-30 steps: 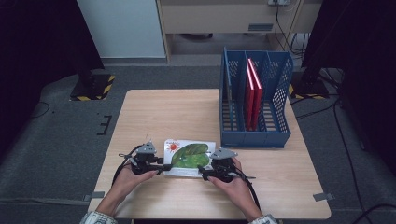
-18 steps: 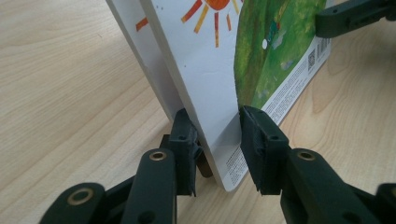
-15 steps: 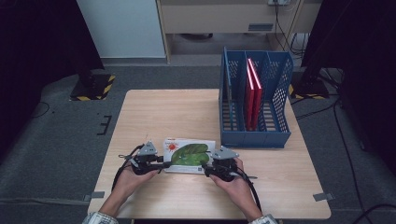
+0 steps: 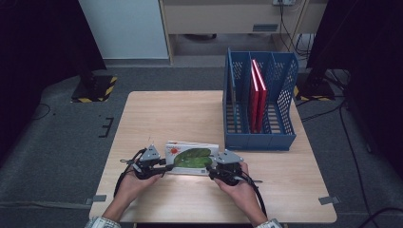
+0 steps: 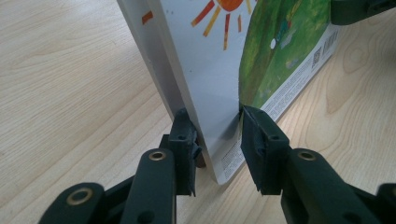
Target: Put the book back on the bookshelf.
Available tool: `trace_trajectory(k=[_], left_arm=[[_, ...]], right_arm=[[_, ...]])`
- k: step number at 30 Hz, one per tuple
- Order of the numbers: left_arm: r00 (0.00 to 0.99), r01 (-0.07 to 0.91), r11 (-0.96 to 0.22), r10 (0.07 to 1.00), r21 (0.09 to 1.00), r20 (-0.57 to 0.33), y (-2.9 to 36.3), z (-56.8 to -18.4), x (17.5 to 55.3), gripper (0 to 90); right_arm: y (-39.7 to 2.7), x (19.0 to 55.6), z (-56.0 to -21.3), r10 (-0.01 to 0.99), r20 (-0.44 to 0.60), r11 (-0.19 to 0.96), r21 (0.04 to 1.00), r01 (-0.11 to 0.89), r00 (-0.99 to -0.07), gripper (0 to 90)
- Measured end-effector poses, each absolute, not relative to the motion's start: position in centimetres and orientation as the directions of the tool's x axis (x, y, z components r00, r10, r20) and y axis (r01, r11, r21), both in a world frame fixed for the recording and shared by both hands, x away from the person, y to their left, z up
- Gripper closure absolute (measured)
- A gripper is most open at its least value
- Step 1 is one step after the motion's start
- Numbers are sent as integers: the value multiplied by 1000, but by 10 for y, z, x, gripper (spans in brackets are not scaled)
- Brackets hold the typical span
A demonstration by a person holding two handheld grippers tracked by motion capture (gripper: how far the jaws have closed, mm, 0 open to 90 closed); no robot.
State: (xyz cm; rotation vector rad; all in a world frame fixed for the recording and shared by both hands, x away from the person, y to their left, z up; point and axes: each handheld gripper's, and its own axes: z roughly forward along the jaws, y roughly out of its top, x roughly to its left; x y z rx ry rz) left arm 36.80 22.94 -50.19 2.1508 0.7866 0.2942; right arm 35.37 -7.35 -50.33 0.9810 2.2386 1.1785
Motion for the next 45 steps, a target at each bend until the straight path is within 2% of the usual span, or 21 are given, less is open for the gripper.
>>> trace_trajectory(k=[8,15,31,45], left_arm=[[769,445,-471,637,762,-55,229,-503,361,647],[762,456,-460,644,762,-67,227,-504,355,574],[736,490,-426,670,760,-100,231,-506,352,525],[727,494,-424,681,759,-92,233,-503,351,471]], right_arm=[[-74,345,-500,733,-29,392,835,386,-679,410],[-75,340,-497,716,-4,385,836,390,-698,397],[-71,335,-494,664,24,386,845,370,-747,350],[-69,341,-486,628,23,403,846,350,-778,257]])
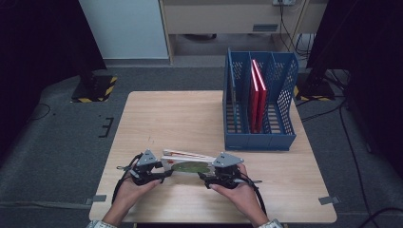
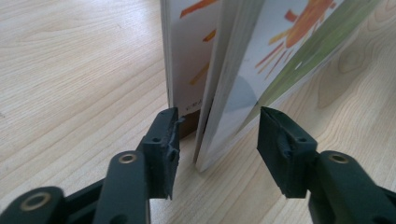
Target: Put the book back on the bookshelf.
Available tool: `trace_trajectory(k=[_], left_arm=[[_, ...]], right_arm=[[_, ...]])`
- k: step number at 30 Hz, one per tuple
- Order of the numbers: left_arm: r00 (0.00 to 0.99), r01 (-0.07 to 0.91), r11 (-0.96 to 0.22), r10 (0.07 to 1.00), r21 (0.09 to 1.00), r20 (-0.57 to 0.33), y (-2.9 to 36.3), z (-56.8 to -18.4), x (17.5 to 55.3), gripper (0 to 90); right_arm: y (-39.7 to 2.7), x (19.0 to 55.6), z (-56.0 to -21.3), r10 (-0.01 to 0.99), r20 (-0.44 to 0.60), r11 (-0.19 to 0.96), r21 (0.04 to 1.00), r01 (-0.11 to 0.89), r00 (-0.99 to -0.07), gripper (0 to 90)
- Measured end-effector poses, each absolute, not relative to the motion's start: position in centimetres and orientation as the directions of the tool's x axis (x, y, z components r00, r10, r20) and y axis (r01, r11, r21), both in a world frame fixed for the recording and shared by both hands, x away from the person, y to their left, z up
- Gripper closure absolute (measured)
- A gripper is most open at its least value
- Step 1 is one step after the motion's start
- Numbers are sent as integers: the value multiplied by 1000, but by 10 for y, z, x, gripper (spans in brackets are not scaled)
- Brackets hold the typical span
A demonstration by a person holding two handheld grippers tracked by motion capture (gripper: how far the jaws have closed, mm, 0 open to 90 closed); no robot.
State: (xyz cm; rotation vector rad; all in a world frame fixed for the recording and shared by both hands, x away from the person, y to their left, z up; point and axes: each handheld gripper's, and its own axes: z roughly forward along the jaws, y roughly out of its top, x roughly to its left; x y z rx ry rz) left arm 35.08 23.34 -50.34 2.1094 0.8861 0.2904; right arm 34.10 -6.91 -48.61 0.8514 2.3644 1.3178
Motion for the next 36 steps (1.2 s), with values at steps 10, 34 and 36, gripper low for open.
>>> trace_trajectory(k=[10,34,36], left_arm=[[726,490,-430,683,758,-82,233,-502,349,425],[686,515,-380,720,769,-103,238,-503,354,423],[686,513,-381,721,769,-100,237,-503,354,424]], right_arm=[[-69,351,-472,574,11,442,837,322,-819,215],[-54,367,-464,517,1,497,814,301,-856,415],[-55,369,-465,516,15,492,813,311,-857,434]])
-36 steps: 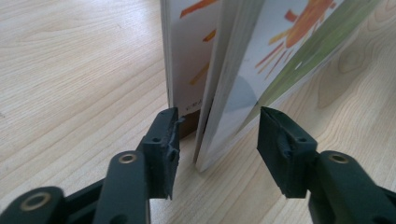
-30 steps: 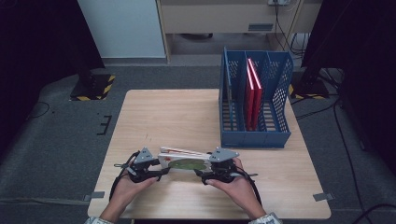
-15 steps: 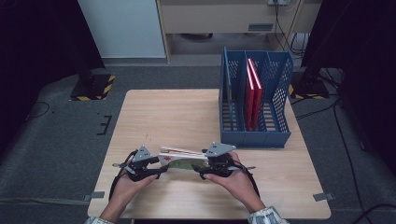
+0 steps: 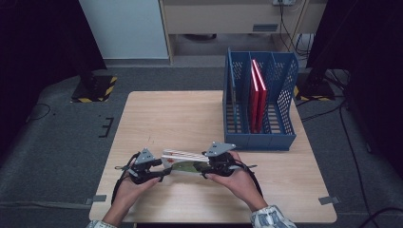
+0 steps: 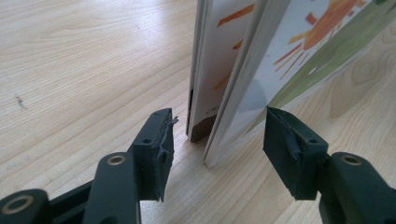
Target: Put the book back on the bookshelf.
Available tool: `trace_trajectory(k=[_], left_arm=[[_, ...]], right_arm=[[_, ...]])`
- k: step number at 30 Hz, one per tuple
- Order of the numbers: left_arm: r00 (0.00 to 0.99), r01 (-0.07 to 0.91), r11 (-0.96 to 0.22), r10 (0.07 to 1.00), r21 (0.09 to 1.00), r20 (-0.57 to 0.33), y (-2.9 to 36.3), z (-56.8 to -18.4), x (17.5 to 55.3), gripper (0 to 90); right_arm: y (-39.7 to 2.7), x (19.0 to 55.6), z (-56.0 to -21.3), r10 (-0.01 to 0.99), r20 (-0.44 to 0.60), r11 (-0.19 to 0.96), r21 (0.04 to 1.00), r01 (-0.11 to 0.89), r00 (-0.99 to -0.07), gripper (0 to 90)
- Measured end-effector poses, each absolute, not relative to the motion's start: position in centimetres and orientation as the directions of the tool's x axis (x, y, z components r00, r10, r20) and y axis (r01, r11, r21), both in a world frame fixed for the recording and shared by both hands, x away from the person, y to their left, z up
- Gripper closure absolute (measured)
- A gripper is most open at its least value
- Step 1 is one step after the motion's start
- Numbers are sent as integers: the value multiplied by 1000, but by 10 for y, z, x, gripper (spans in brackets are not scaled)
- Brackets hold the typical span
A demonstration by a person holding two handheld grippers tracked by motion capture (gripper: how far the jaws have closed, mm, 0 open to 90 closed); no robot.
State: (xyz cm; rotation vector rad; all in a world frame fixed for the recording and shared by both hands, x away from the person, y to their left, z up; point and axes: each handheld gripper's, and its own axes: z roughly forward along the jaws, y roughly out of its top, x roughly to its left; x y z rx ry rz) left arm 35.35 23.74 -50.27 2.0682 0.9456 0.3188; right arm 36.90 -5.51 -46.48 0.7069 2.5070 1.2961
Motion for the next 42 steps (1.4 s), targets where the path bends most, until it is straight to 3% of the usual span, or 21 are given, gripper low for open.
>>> trace_trajectory(k=[9,24,29,42], left_arm=[[665,520,-362,740,774,-100,238,-503,358,424],[642,523,-336,759,783,-103,240,-502,361,401],[640,521,-335,762,785,-101,242,-501,361,389],[642,514,-358,763,779,-73,247,-499,357,369]], right_arm=[[-57,367,-463,497,32,482,821,307,-867,518],[-49,370,-462,484,28,496,815,300,-875,571],[-47,369,-462,470,36,497,814,299,-882,641],[-43,370,-461,480,35,492,816,302,-877,686]])
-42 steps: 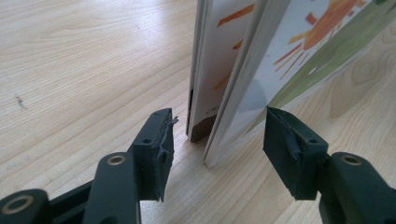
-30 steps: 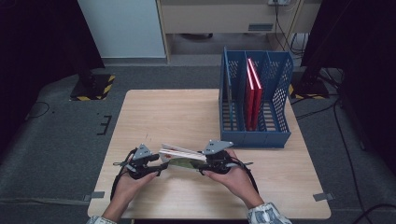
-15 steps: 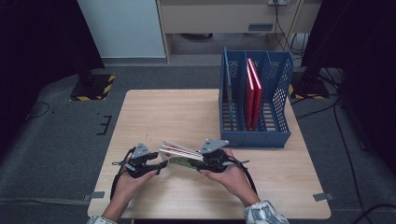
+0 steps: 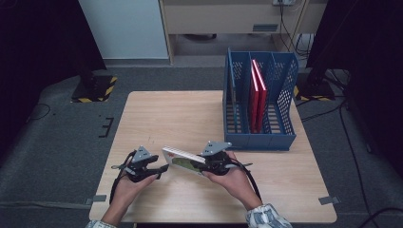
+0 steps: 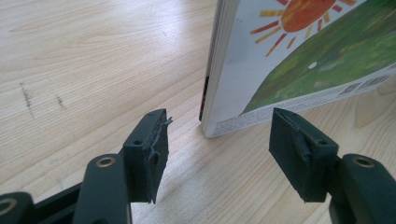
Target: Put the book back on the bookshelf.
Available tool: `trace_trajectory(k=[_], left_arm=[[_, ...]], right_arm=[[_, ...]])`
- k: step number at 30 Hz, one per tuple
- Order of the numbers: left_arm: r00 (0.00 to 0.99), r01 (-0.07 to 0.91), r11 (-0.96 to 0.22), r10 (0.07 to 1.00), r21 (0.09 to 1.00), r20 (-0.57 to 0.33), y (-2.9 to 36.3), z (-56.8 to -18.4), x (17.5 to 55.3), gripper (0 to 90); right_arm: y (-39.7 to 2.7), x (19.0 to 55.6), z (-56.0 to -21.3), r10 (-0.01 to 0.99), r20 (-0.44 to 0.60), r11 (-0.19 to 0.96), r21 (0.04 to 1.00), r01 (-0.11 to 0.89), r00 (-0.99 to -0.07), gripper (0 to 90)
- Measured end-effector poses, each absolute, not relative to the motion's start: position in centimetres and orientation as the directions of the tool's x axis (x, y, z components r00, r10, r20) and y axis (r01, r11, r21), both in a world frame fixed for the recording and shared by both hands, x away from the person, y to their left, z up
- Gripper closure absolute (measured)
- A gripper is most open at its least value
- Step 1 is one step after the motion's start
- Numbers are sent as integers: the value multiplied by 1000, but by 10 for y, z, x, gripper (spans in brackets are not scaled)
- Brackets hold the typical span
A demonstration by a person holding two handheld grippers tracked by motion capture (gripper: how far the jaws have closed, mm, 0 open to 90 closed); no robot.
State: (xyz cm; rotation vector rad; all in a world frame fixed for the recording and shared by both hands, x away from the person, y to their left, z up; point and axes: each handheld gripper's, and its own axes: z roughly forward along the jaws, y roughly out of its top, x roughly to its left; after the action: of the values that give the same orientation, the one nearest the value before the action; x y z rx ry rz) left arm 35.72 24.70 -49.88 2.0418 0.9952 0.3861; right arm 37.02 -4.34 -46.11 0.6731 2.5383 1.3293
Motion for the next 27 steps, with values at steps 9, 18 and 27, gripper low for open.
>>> trace_trajectory(k=[9,18,27], left_arm=[[641,515,-360,765,778,-70,248,-499,357,367],[638,516,-358,767,778,-70,249,-498,357,365],[627,518,-375,778,769,-43,251,-500,358,341]], right_arm=[[-43,367,-462,481,26,492,819,295,-876,685],[-46,366,-462,489,10,496,819,287,-872,752],[-48,365,-461,527,44,449,834,322,-848,759]])
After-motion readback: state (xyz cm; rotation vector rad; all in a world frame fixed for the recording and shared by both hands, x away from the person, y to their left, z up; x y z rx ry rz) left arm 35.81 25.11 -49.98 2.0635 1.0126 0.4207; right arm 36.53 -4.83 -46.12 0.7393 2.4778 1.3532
